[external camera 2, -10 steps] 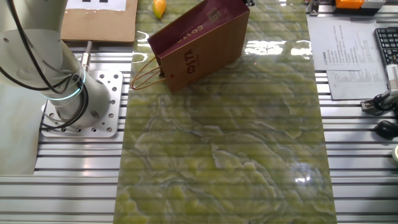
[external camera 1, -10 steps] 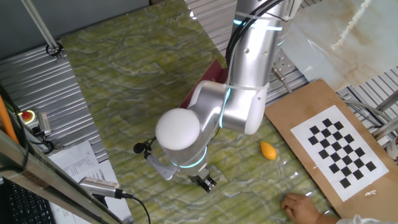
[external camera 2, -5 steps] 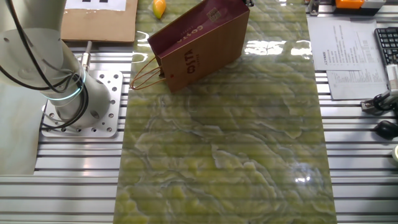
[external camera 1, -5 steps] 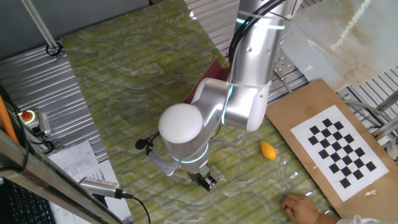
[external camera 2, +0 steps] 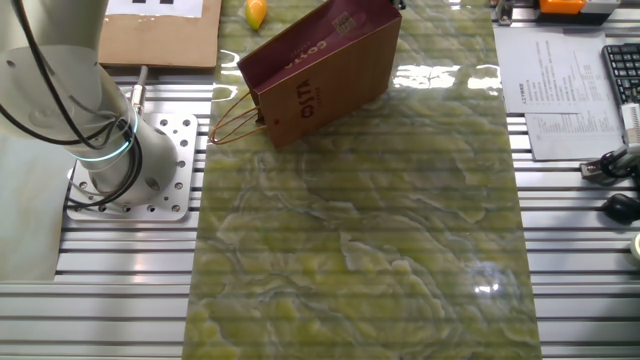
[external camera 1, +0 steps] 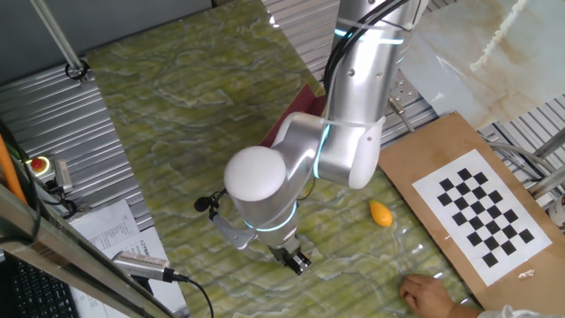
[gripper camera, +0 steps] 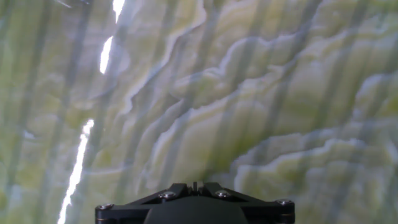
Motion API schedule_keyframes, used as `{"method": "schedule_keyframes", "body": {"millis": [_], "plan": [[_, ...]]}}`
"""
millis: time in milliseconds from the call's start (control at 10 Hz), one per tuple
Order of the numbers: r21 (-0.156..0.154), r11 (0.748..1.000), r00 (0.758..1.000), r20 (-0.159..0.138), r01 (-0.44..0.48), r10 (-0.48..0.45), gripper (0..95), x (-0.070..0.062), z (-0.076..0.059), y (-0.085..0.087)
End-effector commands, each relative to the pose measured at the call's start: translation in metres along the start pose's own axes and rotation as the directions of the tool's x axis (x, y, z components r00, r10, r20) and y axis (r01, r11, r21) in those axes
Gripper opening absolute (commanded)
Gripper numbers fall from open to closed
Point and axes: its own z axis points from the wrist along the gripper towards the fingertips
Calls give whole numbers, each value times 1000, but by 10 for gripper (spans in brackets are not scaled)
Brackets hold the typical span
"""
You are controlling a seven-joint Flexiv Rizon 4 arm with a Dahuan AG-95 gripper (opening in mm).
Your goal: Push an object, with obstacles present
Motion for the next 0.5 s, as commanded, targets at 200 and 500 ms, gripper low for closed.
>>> {"method": "schedule_keyframes", "body": {"millis": [200,500], "plan": [[-7,999,999,-20,37,-37,0,23,-3,-1],[-4,1000,1000,6,18,-17,0,23,-3,-1]]}}
